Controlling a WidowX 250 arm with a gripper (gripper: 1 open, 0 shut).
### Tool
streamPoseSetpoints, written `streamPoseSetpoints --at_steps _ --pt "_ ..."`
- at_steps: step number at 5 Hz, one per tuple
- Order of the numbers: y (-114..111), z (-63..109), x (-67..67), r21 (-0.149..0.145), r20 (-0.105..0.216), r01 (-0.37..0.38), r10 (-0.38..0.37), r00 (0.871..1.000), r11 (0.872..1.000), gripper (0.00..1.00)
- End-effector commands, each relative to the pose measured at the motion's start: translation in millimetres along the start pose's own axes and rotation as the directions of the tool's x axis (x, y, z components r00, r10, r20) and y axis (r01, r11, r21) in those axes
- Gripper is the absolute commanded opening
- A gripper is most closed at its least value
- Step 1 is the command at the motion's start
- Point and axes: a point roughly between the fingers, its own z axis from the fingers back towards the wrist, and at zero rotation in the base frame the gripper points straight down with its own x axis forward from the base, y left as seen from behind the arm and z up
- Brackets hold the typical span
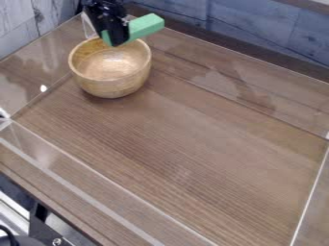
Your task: Put green stick into wooden bowl
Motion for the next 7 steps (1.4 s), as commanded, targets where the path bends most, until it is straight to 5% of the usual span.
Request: streamPoseSetpoints --at_steps 1,3,5,6,7 --pt "-7 9.9 11.8 0.044 0.036 -0.039 0.037 0.999 0.998 0.00" --pt "6 -34.7 4.2 0.024 0.014 0.071 -0.071 0.997 0.997 0.00" --pt "30 -46.5 1.0 0.005 0.004 0.162 -0.162 0.987 0.987 0.00" --pt "32 -44.5 -0.7 0.001 0.012 0.116 -0.116 0.993 0.993 1.00" --pt "30 -40.7 -2.7 -0.001 0.022 0.068 -0.068 0.997 0.998 1.00"
